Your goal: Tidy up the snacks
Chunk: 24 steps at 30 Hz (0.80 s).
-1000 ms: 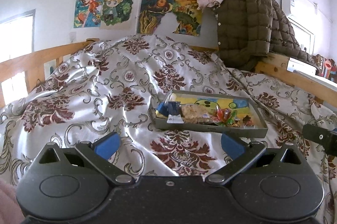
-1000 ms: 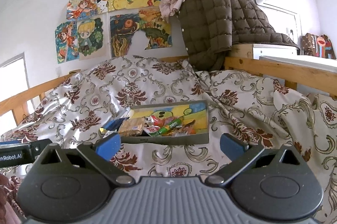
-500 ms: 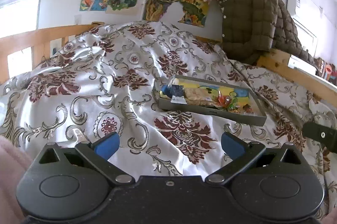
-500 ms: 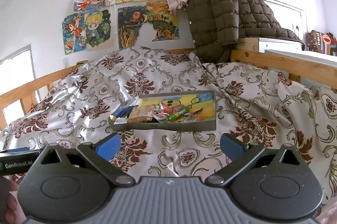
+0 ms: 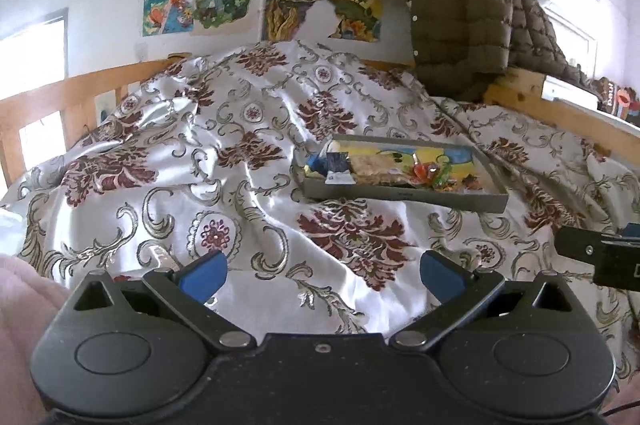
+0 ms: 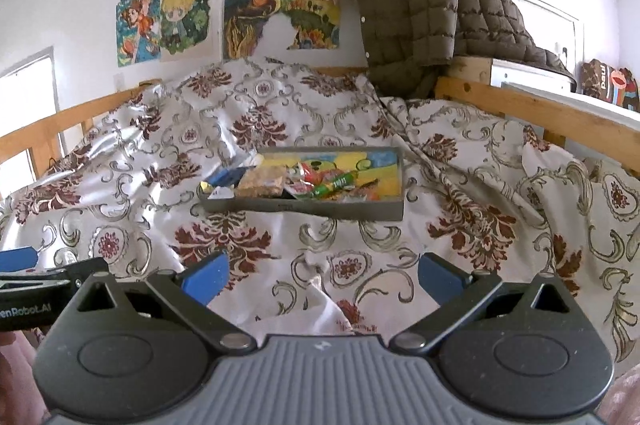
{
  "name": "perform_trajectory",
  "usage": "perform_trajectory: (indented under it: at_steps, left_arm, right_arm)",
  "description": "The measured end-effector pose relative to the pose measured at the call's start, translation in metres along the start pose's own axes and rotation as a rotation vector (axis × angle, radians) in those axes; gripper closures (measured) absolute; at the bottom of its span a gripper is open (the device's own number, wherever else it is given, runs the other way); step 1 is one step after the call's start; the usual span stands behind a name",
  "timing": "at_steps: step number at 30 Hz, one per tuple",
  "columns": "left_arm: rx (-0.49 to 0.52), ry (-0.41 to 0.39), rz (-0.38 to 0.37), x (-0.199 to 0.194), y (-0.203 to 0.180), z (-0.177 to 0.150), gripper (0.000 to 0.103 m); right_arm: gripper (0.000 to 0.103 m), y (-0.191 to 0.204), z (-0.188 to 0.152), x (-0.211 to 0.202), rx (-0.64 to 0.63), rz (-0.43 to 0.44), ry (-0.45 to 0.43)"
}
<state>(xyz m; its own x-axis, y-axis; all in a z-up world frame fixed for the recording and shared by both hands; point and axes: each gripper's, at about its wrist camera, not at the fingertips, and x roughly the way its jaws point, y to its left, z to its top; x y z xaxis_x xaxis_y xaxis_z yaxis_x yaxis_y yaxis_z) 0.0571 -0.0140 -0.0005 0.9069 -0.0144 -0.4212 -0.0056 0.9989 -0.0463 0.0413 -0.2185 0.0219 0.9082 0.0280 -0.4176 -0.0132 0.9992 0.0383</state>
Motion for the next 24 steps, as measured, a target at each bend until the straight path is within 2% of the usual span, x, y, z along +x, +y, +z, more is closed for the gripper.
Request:
perform_trajectory:
  at_steps: [5, 24]
  left_arm:
    - [-0.027, 0.01, 0.007, 0.0015, 0.0046, 0.0, 0.001]
    - [-0.021, 0.012, 0.007, 0.0013, 0.0046, -0.0006, 0.001]
  right_arm:
    - [0.0, -0.0016, -0.0016, 0.0027, 0.007, -0.005, 0.02]
    - [0.0, 0.0048, -0.0044, 0.0075, -0.029, -0.012, 0.058]
